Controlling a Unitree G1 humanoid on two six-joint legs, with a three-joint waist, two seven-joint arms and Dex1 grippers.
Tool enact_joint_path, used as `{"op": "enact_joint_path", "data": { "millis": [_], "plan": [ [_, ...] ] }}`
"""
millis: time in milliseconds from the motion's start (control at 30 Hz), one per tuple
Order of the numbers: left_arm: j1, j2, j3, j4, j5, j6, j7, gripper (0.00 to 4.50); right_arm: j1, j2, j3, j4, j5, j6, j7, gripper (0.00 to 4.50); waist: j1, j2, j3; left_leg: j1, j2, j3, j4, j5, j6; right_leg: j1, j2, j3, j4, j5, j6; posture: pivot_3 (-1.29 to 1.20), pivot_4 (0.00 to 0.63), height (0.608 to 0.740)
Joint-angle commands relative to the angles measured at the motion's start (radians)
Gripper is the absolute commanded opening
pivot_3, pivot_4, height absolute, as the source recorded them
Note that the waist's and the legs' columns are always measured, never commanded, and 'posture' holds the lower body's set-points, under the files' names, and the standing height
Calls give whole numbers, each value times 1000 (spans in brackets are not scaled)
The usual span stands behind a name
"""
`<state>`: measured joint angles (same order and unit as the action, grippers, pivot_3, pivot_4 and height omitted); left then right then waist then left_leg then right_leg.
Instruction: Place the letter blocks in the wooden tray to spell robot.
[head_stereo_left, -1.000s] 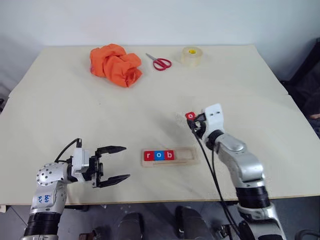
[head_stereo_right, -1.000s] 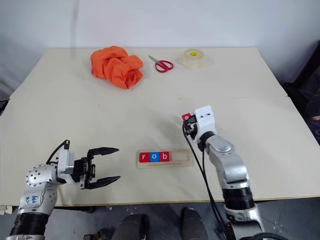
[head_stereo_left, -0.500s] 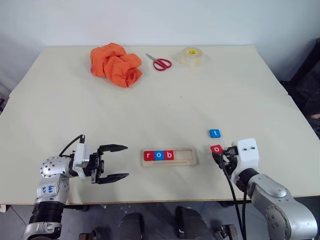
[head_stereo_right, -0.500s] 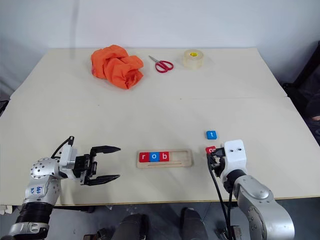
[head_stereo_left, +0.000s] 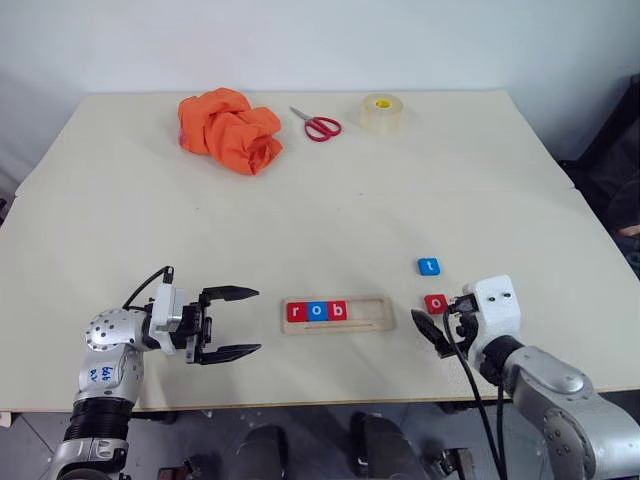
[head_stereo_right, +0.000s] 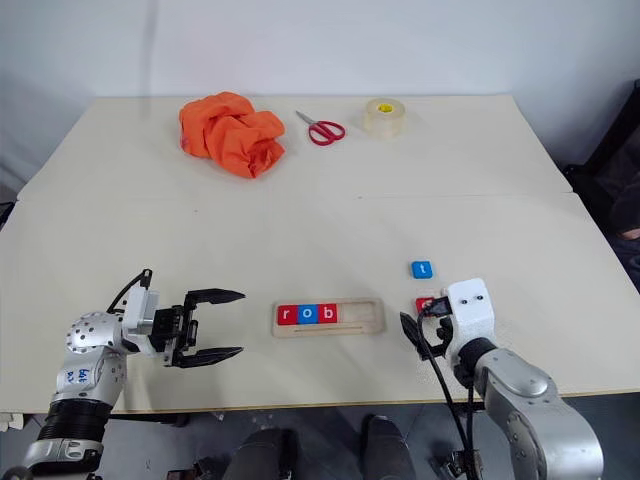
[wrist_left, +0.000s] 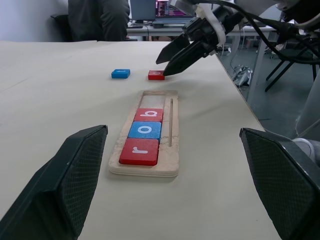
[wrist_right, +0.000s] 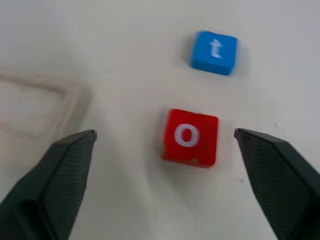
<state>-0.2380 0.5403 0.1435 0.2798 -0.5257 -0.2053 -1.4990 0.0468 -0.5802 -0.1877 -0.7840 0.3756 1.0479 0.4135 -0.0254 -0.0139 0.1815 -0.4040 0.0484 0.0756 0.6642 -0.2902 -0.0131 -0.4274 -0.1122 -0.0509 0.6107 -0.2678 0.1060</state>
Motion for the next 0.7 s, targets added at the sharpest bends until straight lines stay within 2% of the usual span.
{"op": "enact_joint_path", "data": {
  "millis": [33, 233, 467, 600, 700],
  "plan": [
    [-16, -7, 0, 5, -5, -20, -7, 4500, -25, -156, 20, 55, -2, -131, 175, 4490, 0, -1, 0, 0, 0, -1, 0, 0, 0, 1, 0, -1, -1, 0, 0, 0, 150, 740],
    [-22, -26, -7, 13, 2, -43, 2, 4500, -166, -410, 172, 376, -93, -409, 466, 4490, 0, -2, 0, 0, 0, 0, 1, 0, 0, 1, 1, 0, -1, 0, 1, 0, 150, 740],
    [20, -38, 1, -27, 1, -54, 34, 4500, -384, -421, 326, 689, -195, -622, 646, 4490, -1, -2, 0, 0, 0, 0, 1, 0, 0, 0, 1, -1, -1, 1, 1, 0, 150, 740],
    [61, -37, 8, -67, -1, -56, 62, 4500, -439, -413, 384, 781, -217, -690, 750, 4490, 0, -2, 0, 0, 0, 1, 1, 0, 0, 0, 0, 0, -1, 1, 2, 0, 150, 740],
    [82, -36, 11, -86, -4, -57, 78, 4500, -475, -390, 401, 846, -244, -734, 767, 3971, 2, -2, 0, 0, 1, 1, 2, 0, 0, 0, 0, 0, 0, 1, 1, 0, 150, 740]
  ]
}}
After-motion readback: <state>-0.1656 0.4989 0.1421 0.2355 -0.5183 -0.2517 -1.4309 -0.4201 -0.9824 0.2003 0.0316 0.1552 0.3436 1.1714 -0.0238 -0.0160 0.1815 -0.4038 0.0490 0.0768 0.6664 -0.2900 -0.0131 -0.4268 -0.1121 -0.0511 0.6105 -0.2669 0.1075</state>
